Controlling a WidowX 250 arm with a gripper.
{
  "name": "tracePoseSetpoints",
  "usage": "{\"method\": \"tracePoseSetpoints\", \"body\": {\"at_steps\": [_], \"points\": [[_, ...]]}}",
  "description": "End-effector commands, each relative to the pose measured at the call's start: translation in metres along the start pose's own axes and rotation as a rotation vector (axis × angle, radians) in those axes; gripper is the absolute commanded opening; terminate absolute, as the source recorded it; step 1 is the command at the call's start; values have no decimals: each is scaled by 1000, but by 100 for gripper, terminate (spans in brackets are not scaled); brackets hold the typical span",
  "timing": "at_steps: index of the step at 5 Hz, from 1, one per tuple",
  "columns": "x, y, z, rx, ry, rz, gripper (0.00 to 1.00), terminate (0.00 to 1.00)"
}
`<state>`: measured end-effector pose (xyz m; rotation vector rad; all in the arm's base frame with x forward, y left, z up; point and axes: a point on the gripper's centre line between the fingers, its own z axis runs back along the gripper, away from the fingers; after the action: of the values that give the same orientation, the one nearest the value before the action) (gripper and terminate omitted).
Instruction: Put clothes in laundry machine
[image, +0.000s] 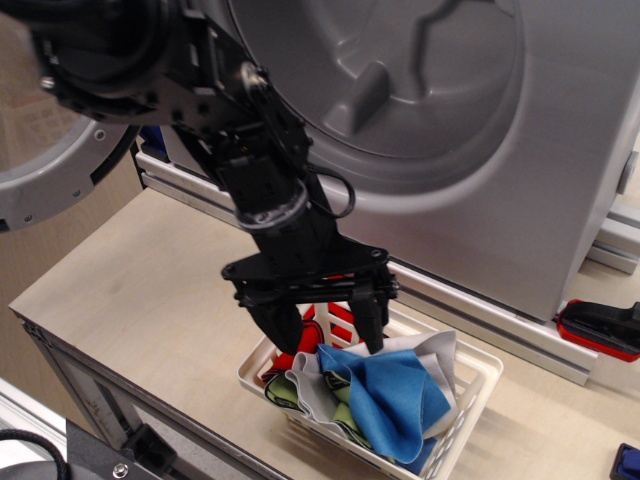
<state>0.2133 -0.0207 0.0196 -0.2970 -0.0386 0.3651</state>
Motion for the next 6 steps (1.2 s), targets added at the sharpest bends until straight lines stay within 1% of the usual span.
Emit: {"method": "tracePoseSetpoints", "body": {"at_steps": [1,2,3,4,5,6], "points": [[12,-13,-21,6,-9,68,100,0],[11,-13,-37,35,-13,77,100,0],[18,-12,-57,14,-47,83,100,0],[23,-13,-74,30,-59,87,100,0],[20,-14,-81,25,-78,74,100,0],[18,-15,-87,37,-100,54,100,0]]}}
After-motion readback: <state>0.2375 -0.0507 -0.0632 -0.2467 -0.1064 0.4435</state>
